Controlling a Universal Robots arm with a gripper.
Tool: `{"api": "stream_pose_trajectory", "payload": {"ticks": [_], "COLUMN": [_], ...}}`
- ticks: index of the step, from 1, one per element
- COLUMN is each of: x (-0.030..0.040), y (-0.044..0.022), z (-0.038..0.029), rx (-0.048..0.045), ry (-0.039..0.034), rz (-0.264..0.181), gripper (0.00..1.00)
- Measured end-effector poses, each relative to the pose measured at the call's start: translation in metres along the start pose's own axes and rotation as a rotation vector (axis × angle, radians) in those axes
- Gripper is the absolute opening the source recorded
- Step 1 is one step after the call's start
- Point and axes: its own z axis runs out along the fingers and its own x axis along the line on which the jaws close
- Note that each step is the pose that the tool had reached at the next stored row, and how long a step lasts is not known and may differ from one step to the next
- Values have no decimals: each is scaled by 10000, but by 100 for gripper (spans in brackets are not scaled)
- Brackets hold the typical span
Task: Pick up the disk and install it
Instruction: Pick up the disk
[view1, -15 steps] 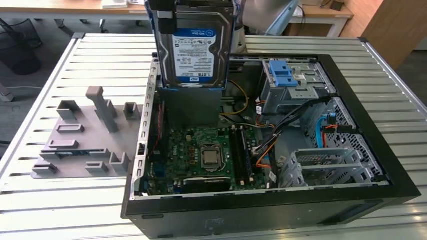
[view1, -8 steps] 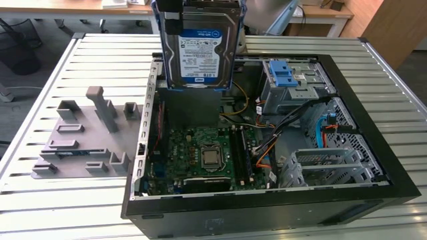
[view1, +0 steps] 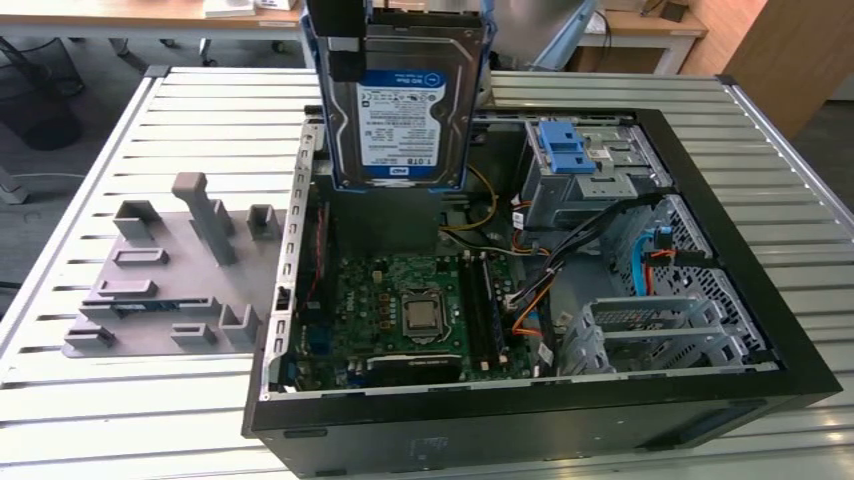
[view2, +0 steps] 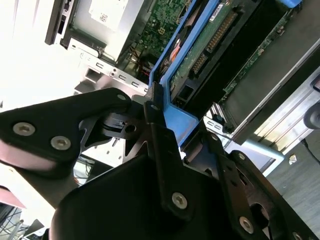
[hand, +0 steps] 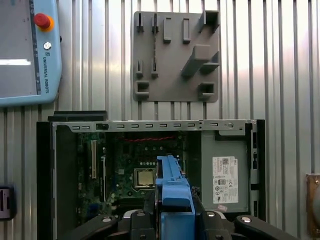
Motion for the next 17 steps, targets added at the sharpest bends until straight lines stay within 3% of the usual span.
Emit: {"api": "stream_pose_trajectory", "payload": {"ticks": [10, 17], "x": [4, -2], "y": [-68, -267], "z": [0, -2], "rx": [0, -1], "ry": [1, 1], "rz": [-1, 0], "gripper": [36, 36]}}
